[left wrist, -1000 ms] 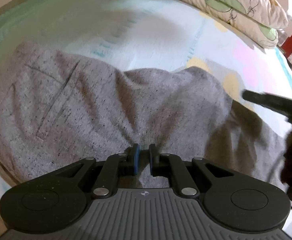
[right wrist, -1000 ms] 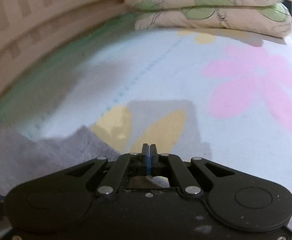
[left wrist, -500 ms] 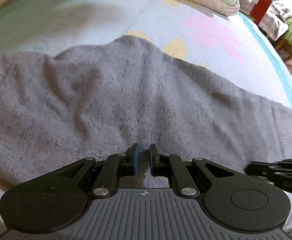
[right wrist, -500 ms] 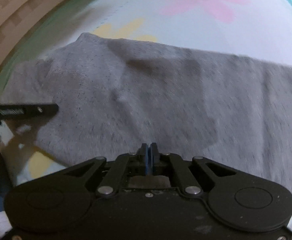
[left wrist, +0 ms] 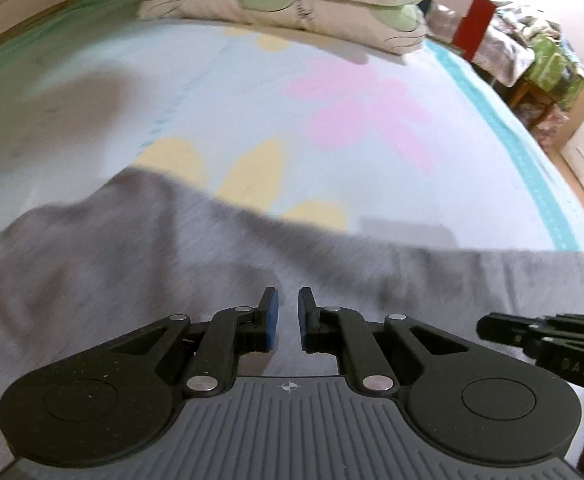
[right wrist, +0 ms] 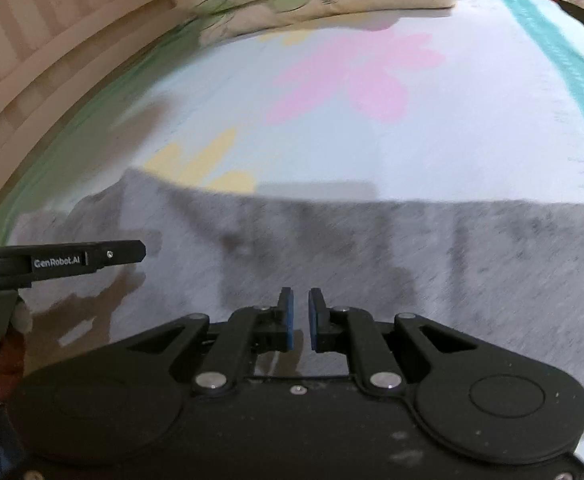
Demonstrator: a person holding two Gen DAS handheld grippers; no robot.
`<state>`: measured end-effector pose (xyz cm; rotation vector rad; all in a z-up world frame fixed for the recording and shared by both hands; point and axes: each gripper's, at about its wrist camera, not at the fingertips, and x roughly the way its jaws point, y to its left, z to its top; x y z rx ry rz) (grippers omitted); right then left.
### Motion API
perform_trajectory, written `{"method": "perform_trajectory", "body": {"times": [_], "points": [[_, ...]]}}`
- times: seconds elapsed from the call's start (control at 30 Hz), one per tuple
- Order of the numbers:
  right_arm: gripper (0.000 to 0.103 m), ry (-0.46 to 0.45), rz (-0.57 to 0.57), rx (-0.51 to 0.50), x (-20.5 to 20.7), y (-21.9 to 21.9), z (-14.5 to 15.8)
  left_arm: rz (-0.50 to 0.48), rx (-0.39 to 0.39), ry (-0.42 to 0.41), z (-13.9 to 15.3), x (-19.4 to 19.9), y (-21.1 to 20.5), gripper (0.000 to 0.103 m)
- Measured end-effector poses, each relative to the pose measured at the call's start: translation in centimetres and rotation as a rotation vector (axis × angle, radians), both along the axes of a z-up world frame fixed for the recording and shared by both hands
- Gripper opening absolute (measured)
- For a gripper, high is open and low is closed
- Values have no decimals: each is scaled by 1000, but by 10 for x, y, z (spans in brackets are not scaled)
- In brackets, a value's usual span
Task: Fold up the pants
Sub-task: 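Open both tools and lift them away from the folded pants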
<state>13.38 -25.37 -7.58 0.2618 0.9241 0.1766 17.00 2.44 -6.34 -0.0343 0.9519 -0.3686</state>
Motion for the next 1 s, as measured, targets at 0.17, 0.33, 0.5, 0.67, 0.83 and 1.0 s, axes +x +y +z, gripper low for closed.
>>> {"method": "perform_trajectory", "body": {"times": [0.17,0.33,0.5,0.67,0.83,1.0], "points": [[13,44,-95,-54,13,-43,-13,10,3,50,-24,22,-25,11],[6,138,-190,-83,6,-105,-16,37,7,31,-26,23,-32,11],[38,99,-301,-135,-23,-166,15,21,46,17,-21,22,-41,11],[38,98,-463,-149,-66,-244,32,-19,-4,17,-10,5,-60,11],[40,97,-556,-70,-97,-292,29,-152,-48,39,-5,-17,-105,11],[40,111,-567,-13,-96,-300,14,-233,-37,77,-18,-30,-140,11]]}}
